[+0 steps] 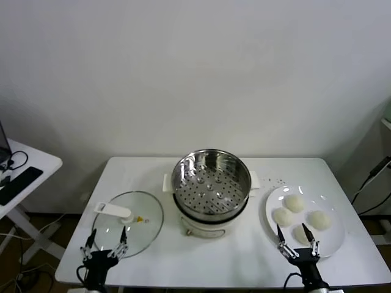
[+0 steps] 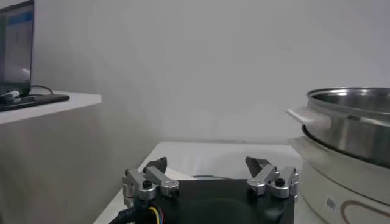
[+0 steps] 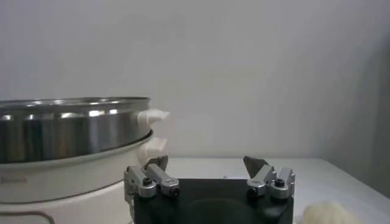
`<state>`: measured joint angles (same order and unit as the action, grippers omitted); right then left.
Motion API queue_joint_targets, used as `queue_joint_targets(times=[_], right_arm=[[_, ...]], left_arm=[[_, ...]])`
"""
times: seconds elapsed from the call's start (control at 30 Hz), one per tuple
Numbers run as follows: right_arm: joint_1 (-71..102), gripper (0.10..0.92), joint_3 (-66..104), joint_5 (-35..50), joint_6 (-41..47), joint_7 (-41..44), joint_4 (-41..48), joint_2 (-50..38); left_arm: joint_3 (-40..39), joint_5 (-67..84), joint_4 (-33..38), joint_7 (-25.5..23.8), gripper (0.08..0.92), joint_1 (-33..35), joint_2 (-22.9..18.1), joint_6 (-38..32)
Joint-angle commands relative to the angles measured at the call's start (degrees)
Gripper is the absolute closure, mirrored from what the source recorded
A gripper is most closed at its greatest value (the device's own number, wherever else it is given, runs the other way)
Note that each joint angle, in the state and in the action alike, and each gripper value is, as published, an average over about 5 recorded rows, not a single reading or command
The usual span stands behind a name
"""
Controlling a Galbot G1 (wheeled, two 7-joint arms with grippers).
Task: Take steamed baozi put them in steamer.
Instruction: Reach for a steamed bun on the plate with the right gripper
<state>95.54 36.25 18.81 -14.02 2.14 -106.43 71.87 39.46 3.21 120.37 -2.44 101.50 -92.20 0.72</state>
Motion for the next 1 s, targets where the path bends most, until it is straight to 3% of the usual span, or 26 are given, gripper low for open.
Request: queue_joint_targets(times=[0.03, 0.3, 0.6, 1.0], right_arm=[[-4.2, 0.203, 1.5, -1.2, 10.7, -3.1, -1.6, -2.6], [-17.5, 0.203, 0.7, -0.8, 24.6, -0.7, 1.7, -14.9], [-27.7, 0.203, -4.8, -5.4, 39.1, 14.3, 7.3, -31.1], [-41.6, 0.203, -20.3, -13.2, 37.7, 35.7, 14.9, -47.8]], left_arm=[[0.0, 0.2, 0.0, 0.1, 0.177, 0.1, -0.2, -0.1], [-0.1, 0.4, 0.0, -0.1, 0.177, 0.0, 0.1, -0.2], [-0.1, 0.3, 0.1, -0.2, 0.177, 0.2, 0.5, -0.6], [-0.7, -1.3, -0.6, -0.7, 0.177, 0.1, 0.9, -1.5]])
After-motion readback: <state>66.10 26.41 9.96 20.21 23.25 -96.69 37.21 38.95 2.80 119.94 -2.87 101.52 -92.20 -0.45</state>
